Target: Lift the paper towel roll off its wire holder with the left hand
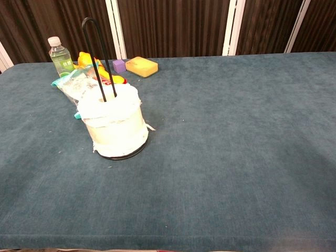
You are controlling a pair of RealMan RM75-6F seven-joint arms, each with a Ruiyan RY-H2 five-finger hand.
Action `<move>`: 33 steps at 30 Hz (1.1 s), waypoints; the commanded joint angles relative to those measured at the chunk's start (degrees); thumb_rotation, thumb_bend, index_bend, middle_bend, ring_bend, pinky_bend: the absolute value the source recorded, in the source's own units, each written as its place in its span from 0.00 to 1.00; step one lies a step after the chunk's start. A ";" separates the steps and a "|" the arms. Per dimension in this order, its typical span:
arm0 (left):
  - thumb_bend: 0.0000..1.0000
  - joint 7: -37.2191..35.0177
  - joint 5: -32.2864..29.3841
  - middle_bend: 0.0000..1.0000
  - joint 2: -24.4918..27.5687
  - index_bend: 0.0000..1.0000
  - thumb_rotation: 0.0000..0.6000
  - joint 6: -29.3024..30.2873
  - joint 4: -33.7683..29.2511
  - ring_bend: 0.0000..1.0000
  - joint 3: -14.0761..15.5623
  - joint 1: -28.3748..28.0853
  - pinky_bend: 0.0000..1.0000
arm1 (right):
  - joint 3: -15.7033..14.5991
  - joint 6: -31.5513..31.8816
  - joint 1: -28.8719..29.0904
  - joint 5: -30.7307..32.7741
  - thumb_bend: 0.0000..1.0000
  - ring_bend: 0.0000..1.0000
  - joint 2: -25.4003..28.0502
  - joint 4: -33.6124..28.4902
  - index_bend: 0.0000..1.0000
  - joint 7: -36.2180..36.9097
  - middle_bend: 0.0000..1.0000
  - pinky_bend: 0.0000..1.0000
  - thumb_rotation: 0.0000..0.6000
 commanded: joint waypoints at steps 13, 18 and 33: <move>0.33 -35.28 -7.50 0.00 -11.81 0.00 1.00 -6.37 -5.23 0.00 -7.81 -8.72 0.00 | 0.65 -1.36 0.50 1.33 0.03 0.00 -0.32 -0.88 0.00 -0.96 0.00 0.00 1.00; 0.32 -32.93 -14.67 0.00 -14.67 0.00 1.00 -14.61 -8.76 0.00 -12.42 -12.87 0.00 | 0.96 -1.99 0.77 2.13 0.03 0.00 -0.22 -1.18 0.00 -1.03 0.00 0.00 1.00; 0.32 -23.06 -27.44 0.00 -23.85 0.00 1.00 -26.07 -10.55 0.00 -18.89 -19.50 0.00 | 1.21 -1.62 0.80 2.71 0.03 0.00 0.27 -1.10 0.00 0.24 0.00 0.00 1.00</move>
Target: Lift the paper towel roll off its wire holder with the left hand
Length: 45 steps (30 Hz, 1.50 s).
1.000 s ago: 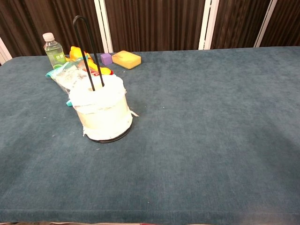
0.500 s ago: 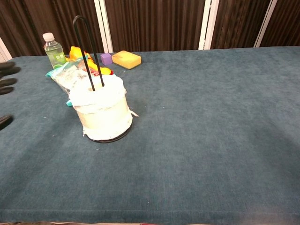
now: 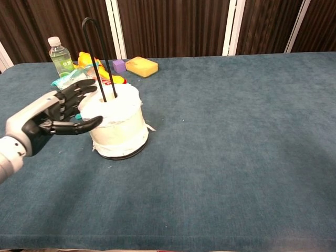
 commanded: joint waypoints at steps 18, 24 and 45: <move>0.34 15.95 -10.68 0.09 -8.08 0.10 1.00 -2.02 3.97 0.15 -5.55 -3.85 0.28 | 0.01 2.34 -0.59 -0.44 0.03 0.00 0.92 0.93 0.00 3.23 0.00 0.00 1.00; 0.55 13.12 -8.49 0.57 -9.18 0.55 1.00 0.35 5.01 0.56 -6.54 -3.64 0.56 | -0.06 2.68 -0.72 -0.62 0.03 0.00 1.00 1.06 0.00 3.59 0.00 0.00 1.00; 0.75 24.85 0.04 0.73 5.54 0.75 1.00 16.34 -25.18 0.70 -21.50 -3.53 0.70 | -0.52 4.16 -1.28 -1.59 0.03 0.00 1.44 2.08 0.00 5.53 0.00 0.00 1.00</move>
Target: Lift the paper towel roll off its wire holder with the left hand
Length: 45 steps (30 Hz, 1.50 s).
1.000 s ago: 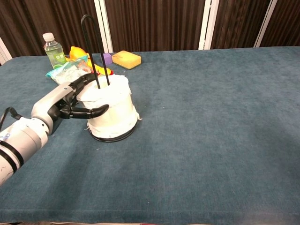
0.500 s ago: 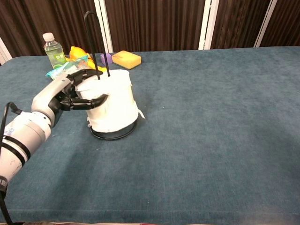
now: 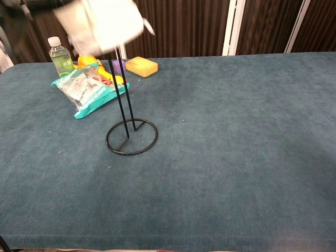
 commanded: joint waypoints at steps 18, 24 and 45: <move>0.74 -8.63 -3.48 0.73 16.70 0.76 1.00 3.73 4.65 0.70 -2.27 9.14 0.70 | -0.28 1.20 -0.59 -1.08 0.03 0.00 -0.23 0.40 0.00 -0.06 0.00 0.00 1.00; 0.74 -17.28 -2.60 0.73 9.01 0.76 1.00 1.54 20.71 0.70 4.98 9.27 0.71 | -0.38 0.27 -0.40 -1.27 0.03 0.00 -0.63 -0.07 0.00 -1.59 0.00 0.00 1.00; 0.49 -19.84 3.03 0.21 -7.68 0.33 1.00 -2.71 42.35 0.08 14.77 4.98 0.04 | -0.12 -0.48 -0.11 -0.87 0.03 0.00 -0.82 -0.33 0.00 -2.40 0.00 0.00 1.00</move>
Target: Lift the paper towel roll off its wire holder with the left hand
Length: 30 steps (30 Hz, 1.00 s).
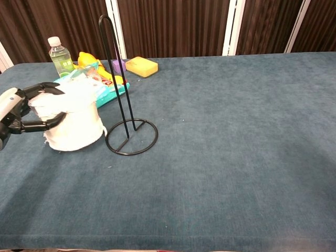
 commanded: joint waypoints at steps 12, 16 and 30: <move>0.36 7.71 4.42 0.00 9.45 0.00 1.00 6.08 -13.98 0.00 2.67 2.71 0.00 | 0.01 0.43 0.00 -0.29 0.03 0.00 -0.06 0.34 0.00 0.41 0.00 0.00 1.00; 0.35 6.24 7.54 0.00 15.46 0.00 1.00 10.91 -20.47 0.00 4.40 5.67 0.00 | -0.07 0.48 -0.06 -0.47 0.03 0.00 -0.10 0.27 0.00 0.12 0.00 0.00 1.00; 0.37 25.59 19.73 0.00 33.58 0.00 1.00 22.74 -22.24 0.00 19.30 21.14 0.00 | -0.48 -0.45 -0.12 -1.34 0.03 0.00 -1.07 -0.39 0.00 -3.04 0.00 0.00 1.00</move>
